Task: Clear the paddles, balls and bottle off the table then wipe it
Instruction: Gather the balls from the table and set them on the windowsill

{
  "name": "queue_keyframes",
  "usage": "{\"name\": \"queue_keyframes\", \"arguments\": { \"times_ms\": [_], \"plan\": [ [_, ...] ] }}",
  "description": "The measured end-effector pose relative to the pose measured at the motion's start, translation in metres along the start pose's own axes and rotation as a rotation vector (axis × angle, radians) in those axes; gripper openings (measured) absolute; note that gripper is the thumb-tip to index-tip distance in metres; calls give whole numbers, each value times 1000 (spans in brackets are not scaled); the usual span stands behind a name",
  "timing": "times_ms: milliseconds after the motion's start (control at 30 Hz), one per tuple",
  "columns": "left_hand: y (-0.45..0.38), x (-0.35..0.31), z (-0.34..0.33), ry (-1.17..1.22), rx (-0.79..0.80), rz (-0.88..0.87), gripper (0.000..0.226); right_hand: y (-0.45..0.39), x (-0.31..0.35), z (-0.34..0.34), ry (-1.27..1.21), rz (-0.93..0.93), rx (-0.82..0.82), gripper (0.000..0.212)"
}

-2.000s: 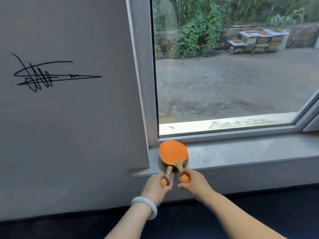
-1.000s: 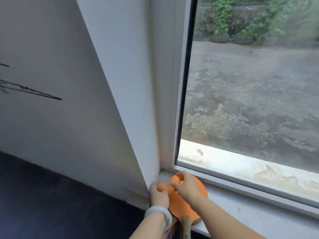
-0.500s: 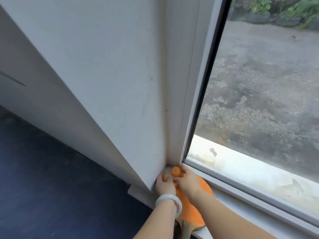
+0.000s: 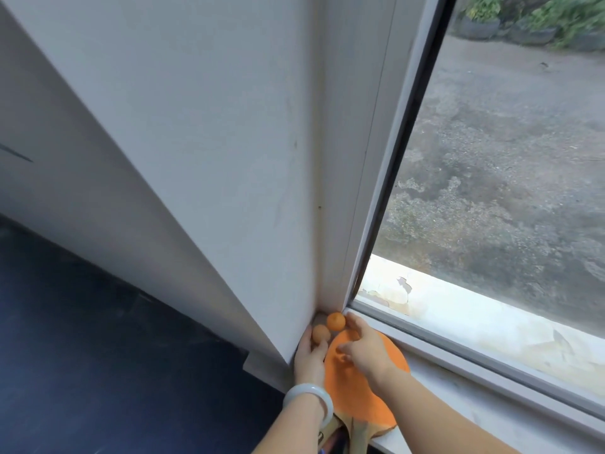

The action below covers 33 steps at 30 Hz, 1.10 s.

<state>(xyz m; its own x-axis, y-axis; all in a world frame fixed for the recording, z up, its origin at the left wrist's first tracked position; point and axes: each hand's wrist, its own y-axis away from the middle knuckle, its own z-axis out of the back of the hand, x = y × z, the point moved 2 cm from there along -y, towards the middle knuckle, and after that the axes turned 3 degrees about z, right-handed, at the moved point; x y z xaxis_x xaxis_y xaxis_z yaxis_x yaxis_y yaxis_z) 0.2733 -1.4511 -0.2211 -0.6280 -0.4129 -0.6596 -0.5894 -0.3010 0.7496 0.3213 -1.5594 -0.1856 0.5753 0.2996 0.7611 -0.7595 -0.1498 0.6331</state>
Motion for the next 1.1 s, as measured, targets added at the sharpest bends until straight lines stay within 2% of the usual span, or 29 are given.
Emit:
{"name": "queue_keyframes", "arguments": {
  "times_ms": [200,333,900,1100],
  "plan": [
    [-9,12,7,105,32,40,40,5,-1,-1,-3,26,-28,71],
    [-10,12,6,123,59,26,50,7,-1,-1,19,46,-37,69],
    [-1,-5,9,50,78,23,47,13,2,-3,-38,34,-73,72],
    [6,-3,14,-72,106,-15,52,22,1,-4,-49,32,-91,71]
  ]
}}
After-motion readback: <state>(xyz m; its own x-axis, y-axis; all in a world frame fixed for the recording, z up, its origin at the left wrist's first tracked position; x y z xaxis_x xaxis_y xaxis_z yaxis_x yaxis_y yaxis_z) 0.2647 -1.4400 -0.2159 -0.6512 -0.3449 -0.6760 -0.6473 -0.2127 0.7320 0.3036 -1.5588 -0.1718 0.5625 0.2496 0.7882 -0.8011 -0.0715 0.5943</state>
